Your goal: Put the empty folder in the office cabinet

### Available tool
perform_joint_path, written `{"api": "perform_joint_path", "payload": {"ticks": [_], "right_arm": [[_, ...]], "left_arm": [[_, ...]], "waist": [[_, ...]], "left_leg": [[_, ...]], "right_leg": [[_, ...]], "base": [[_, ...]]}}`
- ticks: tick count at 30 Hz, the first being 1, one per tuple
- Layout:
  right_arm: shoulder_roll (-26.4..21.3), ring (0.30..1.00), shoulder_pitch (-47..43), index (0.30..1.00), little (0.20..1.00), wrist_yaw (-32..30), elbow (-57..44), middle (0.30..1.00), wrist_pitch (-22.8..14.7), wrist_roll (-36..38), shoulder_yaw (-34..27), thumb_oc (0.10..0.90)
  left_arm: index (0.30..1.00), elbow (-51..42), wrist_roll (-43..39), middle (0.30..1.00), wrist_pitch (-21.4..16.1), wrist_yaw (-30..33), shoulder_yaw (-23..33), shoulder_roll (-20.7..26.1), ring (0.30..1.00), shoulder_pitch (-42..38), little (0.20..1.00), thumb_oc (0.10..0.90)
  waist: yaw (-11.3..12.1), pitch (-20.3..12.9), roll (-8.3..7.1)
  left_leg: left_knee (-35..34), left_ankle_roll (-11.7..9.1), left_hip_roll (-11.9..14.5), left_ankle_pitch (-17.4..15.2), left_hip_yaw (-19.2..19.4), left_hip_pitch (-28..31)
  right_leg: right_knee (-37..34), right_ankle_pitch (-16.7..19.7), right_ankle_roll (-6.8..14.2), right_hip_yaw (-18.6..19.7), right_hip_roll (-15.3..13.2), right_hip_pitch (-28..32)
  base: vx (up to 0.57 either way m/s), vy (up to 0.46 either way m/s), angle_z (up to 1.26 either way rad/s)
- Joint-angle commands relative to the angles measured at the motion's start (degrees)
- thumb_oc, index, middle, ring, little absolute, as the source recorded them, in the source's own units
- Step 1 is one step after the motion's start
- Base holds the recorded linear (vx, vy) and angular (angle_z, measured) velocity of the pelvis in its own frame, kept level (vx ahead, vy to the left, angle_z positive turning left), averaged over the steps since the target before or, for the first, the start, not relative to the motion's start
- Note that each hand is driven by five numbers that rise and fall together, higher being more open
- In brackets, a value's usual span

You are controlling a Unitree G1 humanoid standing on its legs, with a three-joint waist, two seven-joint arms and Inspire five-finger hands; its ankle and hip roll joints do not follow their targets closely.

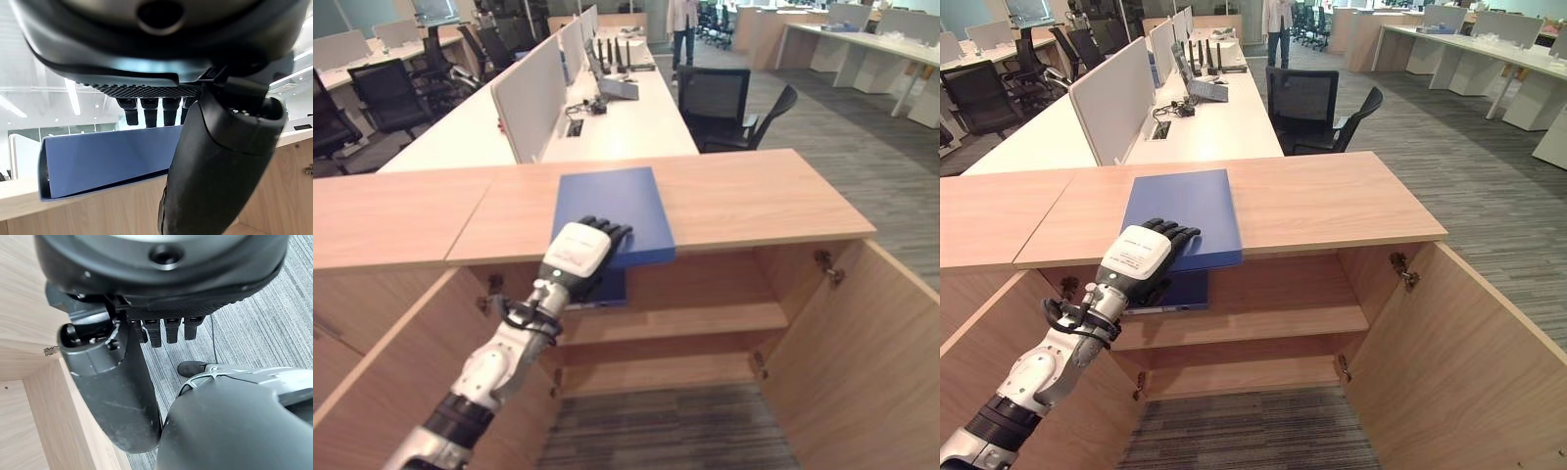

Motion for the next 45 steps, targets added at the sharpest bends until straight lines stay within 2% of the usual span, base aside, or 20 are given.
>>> {"api": "perform_joint_path", "payload": {"ticks": [1,2,4,11,19,20,21,24,26,29,36,38,39,42,45], "right_arm": [[-0.28,0.900,-1.03,0.900,0.900,-0.92,0.58,0.900,0.31,-0.93,1.72,0.800],[-0.27,0.900,-0.86,0.900,0.900,-0.88,0.44,0.900,0.42,-1.18,1.74,0.800],[-0.39,0.900,-0.65,0.900,0.900,-0.87,0.43,0.900,0.50,-1.49,1.75,0.800],[-0.25,0.900,-0.47,0.900,0.900,-1.00,0.32,0.900,0.49,-1.60,1.52,0.800],[-0.29,0.900,-0.58,0.900,0.900,-1.09,0.38,0.900,0.22,-1.41,1.37,0.800],[0.56,0.900,-0.48,0.900,0.900,-1.25,-0.78,0.900,-0.54,-0.67,0.63,0.800],[0.44,0.900,-0.39,0.900,0.900,-1.27,-0.83,0.900,-0.53,-0.68,0.73,0.800],[0.85,0.900,0.21,0.900,0.900,-1.09,-1.74,0.900,-0.80,-0.24,0.42,0.800],[0.54,0.900,1.05,0.900,0.900,-0.56,-1.62,0.900,-0.89,-0.75,0.58,0.800],[0.44,0.900,1.55,0.900,0.900,0.66,-0.98,0.900,-1.20,-1.84,0.61,0.800],[0.96,0.900,0.61,0.900,0.900,3.42,1.00,0.900,-0.56,-2.23,-0.48,0.800],[1.14,0.900,0.48,0.900,0.900,3.87,1.12,0.900,-0.49,-2.40,-0.24,0.800],[1.17,0.900,0.17,0.900,0.900,4.60,1.05,0.900,-0.49,-2.45,0.10,0.800],[1.18,0.900,-0.42,0.900,0.900,5.28,0.98,0.900,-0.61,-2.29,0.17,0.800],[1.14,0.900,-0.76,0.900,0.900,5.23,0.88,0.900,-0.70,-1.96,0.15,0.800]], "left_arm": [[0.589,2.31,2.96,0.589,2.74,2.11,1.26,1.28,0.589,-10.11,0.589,0.593],[0.469,3.28,3.62,0.469,3.13,1.84,1.35,1.36,0.469,-9.24,0.469,0.513],[0.300,4.74,4.53,0.300,3.84,1.83,1.55,1.65,0.300,-8.51,0.300,0.400],[0.300,6.75,5.19,0.300,5.13,3.15,2.70,1.54,0.300,-7.90,0.300,0.400],[0.300,5.98,2.34,0.300,5.18,5.58,4.79,0.61,0.300,-6.58,0.300,0.400],[0.300,-1.81,-8.29,0.300,2.01,5.65,8.46,-2.77,0.300,-2.67,0.300,0.400],[0.300,-2.56,-8.66,0.300,1.95,5.24,8.93,-2.65,0.300,-2.06,0.300,0.400],[0.300,-11.90,-26.22,0.300,-2.52,1.14,10.73,-7.19,0.300,4.57,0.300,0.400],[0.300,-16.59,-41.16,0.300,-3.95,-3.03,11.50,-9.45,0.300,8.80,0.300,0.400],[0.300,-21.61,-59.97,0.300,-5.42,-7.89,11.75,-10.00,0.300,12.12,0.300,0.400],[0.300,-27.84,-85.50,0.300,-3.49,-15.61,13.33,-5.22,0.300,21.41,0.300,0.400],[0.300,-28.25,-88.84,0.300,-3.00,-16.53,13.42,-4.72,0.300,22.16,0.300,0.400],[0.300,-28.40,-94.35,0.300,-2.36,-17.70,13.25,-4.13,0.300,23.04,0.300,0.400],[0.300,-28.77,-99.28,0.300,-1.70,-18.51,12.75,-3.52,0.300,24.43,0.300,0.400],[0.300,-27.55,-98.13,0.300,-1.71,-16.81,13.34,-4.82,0.300,26.69,0.300,0.400]], "waist": [[-0.45,-0.18,-2.66],[-0.48,-0.13,-2.67],[-0.48,-0.10,-2.71],[-0.44,-0.16,-2.75],[-0.31,-0.20,-2.99],[0.30,0.26,-3.43],[0.20,0.18,-3.34],[0.64,0.71,-3.74],[0.81,0.84,-3.80],[0.78,1.08,-3.61],[1.69,1.58,-3.09],[1.75,1.57,-3.10],[1.96,1.68,-3.13],[2.28,1.79,-3.27],[2.71,1.98,-3.49]], "left_leg": [[-0.38,-1.92,0.61,-5.88,-2.54,2.88],[-0.38,-1.91,0.59,-5.97,-2.39,3.04],[-0.38,-1.89,0.57,-6.03,-2.32,3.19],[-0.38,-1.87,0.56,-6.05,-2.25,3.27],[-0.38,-1.79,0.49,-5.97,-2.50,3.31],[-0.38,-1.71,0.34,-5.79,-2.81,3.00],[-0.38,-1.70,0.33,-5.78,-2.81,3.01],[-0.38,-1.58,0.38,-5.55,-3.26,2.55],[-0.38,-1.44,0.31,-5.46,-3.39,2.28],[-0.38,-1.29,0.17,-5.49,-3.50,2.00],[-0.38,-1.24,-0.07,-5.44,-3.90,1.87],[-0.38,-1.25,-0.08,-5.40,-3.95,1.85],[-0.38,-1.21,-0.16,-5.30,-4.12,1.70],[-0.38,-1.14,-0.30,-5.24,-4.38,1.60],[-0.38,-1.00,-0.45,-5.21,-4.66,1.42]], "right_leg": [[0.05,-0.08,2.96,2.57,-1.59,-0.28],[0.05,-0.10,2.95,2.61,-1.61,-0.22],[0.05,-0.13,2.95,2.70,-1.61,-0.15],[0.05,-0.30,2.87,2.78,-1.57,0.01],[0.05,-0.22,2.82,2.81,-1.60,0.06],[0.05,-0.08,2.73,2.54,-1.61,-0.13],[0.05,-0.07,2.73,2.55,-1.62,-0.12],[0.05,0.07,2.64,2.38,-1.71,-0.32],[0.05,0.28,2.64,2.31,-1.71,-0.53],[0.05,0.62,2.73,2.18,-1.78,-0.95],[0.05,0.87,2.76,1.61,-1.84,-0.94],[0.05,0.91,2.77,1.55,-1.86,-0.89],[0.05,1.01,2.81,1.50,-1.87,-0.97],[0.05,1.20,2.90,1.54,-1.88,-1.06],[0.05,1.23,2.89,1.62,-1.93,-1.18]], "base": [[0.00,0.000,0.00],[0.00,0.000,0.00],[0.00,0.000,0.00],[0.00,-0.003,-0.05],[0.00,-0.001,-0.01],[0.00,0.000,0.00],[0.00,0.000,0.00],[-0.01,0.001,0.02],[-0.02,0.006,0.06],[-0.03,0.021,0.15],[-0.01,0.013,0.02],[0.00,0.000,0.00],[0.00,0.000,0.00],[0.00,0.000,0.00],[0.00,0.000,0.00]]}}
